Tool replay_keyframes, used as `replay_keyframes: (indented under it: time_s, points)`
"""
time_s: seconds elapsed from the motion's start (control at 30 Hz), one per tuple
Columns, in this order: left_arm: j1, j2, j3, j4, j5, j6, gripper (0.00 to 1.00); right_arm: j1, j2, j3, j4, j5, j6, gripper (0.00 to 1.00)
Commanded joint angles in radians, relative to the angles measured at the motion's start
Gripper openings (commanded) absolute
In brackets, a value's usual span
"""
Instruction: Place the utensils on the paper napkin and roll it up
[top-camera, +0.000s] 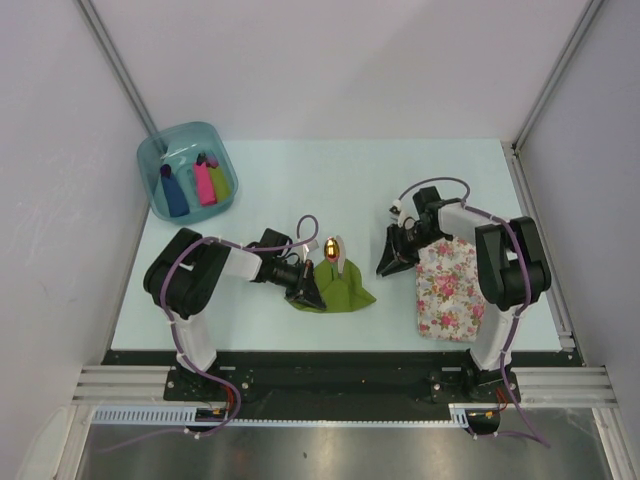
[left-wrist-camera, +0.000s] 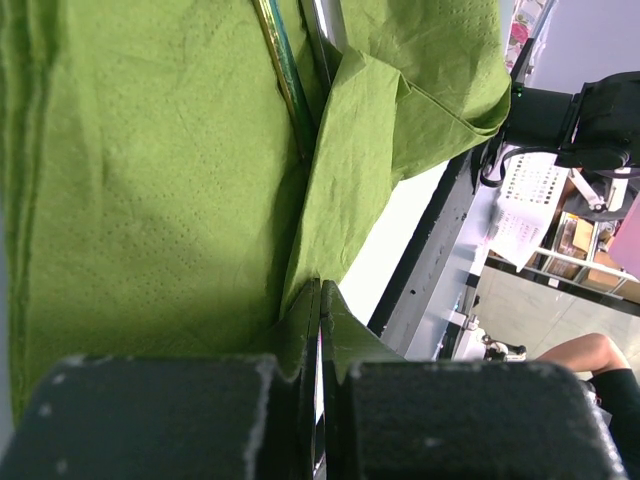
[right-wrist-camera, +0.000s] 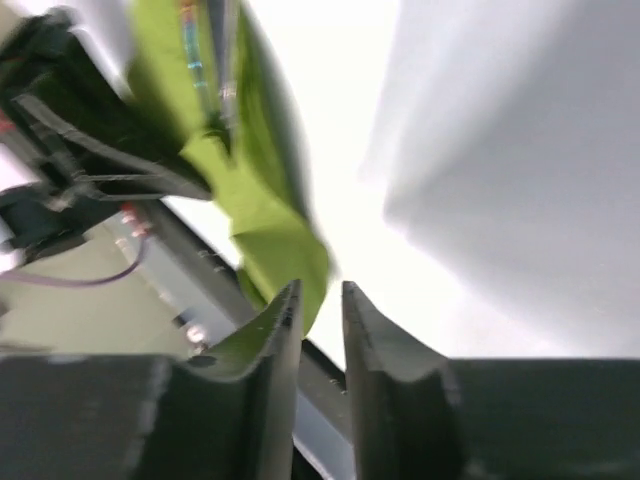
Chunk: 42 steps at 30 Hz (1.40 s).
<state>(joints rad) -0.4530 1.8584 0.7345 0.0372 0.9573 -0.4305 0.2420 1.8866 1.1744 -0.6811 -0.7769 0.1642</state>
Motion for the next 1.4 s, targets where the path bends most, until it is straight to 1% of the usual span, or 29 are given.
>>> replay_keyframes:
  time_s: [0.0,0.17,0.2,0.3,0.4,0.43,0.53,0.7,0.77,0.83,0.87,0.9,0.93,0.97,1.13,1.37]
  points:
    - [0.005,0.022,-0.004,0.05,-0.078,0.016,0.0,0.052,-0.006,0.027,-0.032,0.183,-0.043,0.25]
    - [0.005,0.021,-0.006,0.05,-0.081,0.018,0.0,0.155,0.035,0.03,-0.046,0.228,-0.078,0.27]
    - [0.005,0.021,-0.006,0.049,-0.081,0.018,0.0,0.167,0.04,0.031,-0.044,0.216,-0.078,0.27]
    - [0.005,0.021,-0.004,0.049,-0.08,0.018,0.0,0.178,0.051,0.036,-0.034,0.153,-0.068,0.34]
    - [0.005,0.022,-0.004,0.05,-0.081,0.018,0.0,0.183,0.052,0.051,-0.026,0.111,-0.051,0.58]
    - [0.004,0.022,-0.006,0.053,-0.08,0.016,0.0,0.184,0.051,0.054,-0.02,0.102,-0.048,0.7]
    - [0.004,0.024,-0.006,0.055,-0.077,0.015,0.0,0.191,0.055,0.068,-0.012,0.062,-0.031,0.78]
    - [0.004,0.024,-0.004,0.056,-0.077,0.013,0.0,0.2,0.089,0.087,-0.006,0.01,-0.006,0.8]
    - [0.004,0.024,-0.004,0.056,-0.075,0.015,0.0,0.198,0.101,0.088,0.003,-0.048,0.008,0.79]
    - [0.004,0.024,-0.004,0.055,-0.075,0.015,0.0,0.192,0.109,0.08,0.021,-0.097,0.035,0.74]
    - [0.004,0.024,-0.004,0.055,-0.074,0.016,0.0,0.188,0.111,0.074,0.032,-0.161,0.047,0.71]
    - [0.004,0.021,-0.004,0.053,-0.075,0.018,0.0,0.183,0.108,0.067,0.043,-0.191,0.06,0.67]
    - [0.004,0.021,-0.006,0.053,-0.075,0.018,0.0,0.171,0.105,0.056,0.064,-0.218,0.086,0.66]
    - [0.004,0.021,-0.006,0.053,-0.077,0.019,0.0,0.163,0.103,0.047,0.075,-0.266,0.099,0.65]
    - [0.004,0.024,-0.007,0.056,-0.077,0.016,0.0,0.135,0.062,0.018,0.136,-0.386,0.158,0.64]
    - [0.004,0.022,-0.009,0.059,-0.075,0.013,0.0,0.171,0.068,0.019,0.138,-0.397,0.15,0.62]
